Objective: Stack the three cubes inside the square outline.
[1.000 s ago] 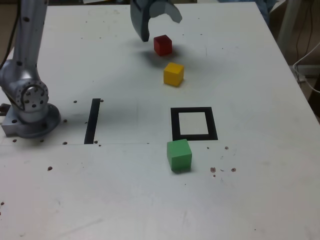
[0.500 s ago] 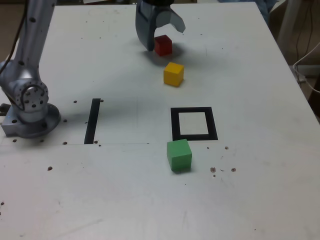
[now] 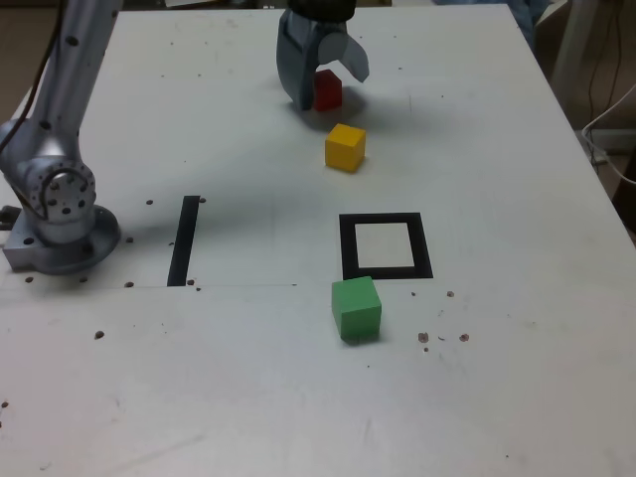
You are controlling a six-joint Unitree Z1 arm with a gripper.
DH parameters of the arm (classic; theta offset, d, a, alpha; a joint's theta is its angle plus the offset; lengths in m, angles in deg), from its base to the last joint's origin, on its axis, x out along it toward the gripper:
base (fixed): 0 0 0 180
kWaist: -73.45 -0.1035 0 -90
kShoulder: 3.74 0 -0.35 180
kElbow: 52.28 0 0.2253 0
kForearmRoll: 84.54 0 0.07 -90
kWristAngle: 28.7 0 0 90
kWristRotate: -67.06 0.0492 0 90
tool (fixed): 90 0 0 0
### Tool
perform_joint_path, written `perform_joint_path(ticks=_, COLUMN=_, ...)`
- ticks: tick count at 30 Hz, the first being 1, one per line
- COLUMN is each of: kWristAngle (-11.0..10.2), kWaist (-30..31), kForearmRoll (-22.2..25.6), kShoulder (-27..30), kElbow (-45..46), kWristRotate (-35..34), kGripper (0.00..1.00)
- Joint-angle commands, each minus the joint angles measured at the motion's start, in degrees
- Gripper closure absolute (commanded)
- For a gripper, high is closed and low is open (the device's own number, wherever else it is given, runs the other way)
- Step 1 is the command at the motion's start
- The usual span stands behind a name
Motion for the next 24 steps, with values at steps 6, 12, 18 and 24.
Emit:
perform_joint_path(ticks=6, kWristAngle=-1.1, kWaist=0.1, kForearmRoll=0.1, kShoulder=-0.1, kElbow=-0.3, kWristRotate=-1.2, kGripper=0.47)
perform_joint_path(ticks=12, kWristAngle=-1.1, kWaist=0.1, kForearmRoll=0.0, kShoulder=-0.3, kElbow=-0.2, kWristRotate=-1.4, kGripper=0.54)
perform_joint_path(ticks=18, kWristAngle=-0.9, kWaist=0.2, kForearmRoll=-1.0, kShoulder=-1.0, kElbow=-0.2, kWristRotate=-1.4, kGripper=0.63)
perform_joint_path(ticks=24, kWristAngle=-0.5, kWaist=0.4, kForearmRoll=-2.3, kShoulder=-0.9, kElbow=-0.2, kWristRotate=-1.4, kGripper=0.77)
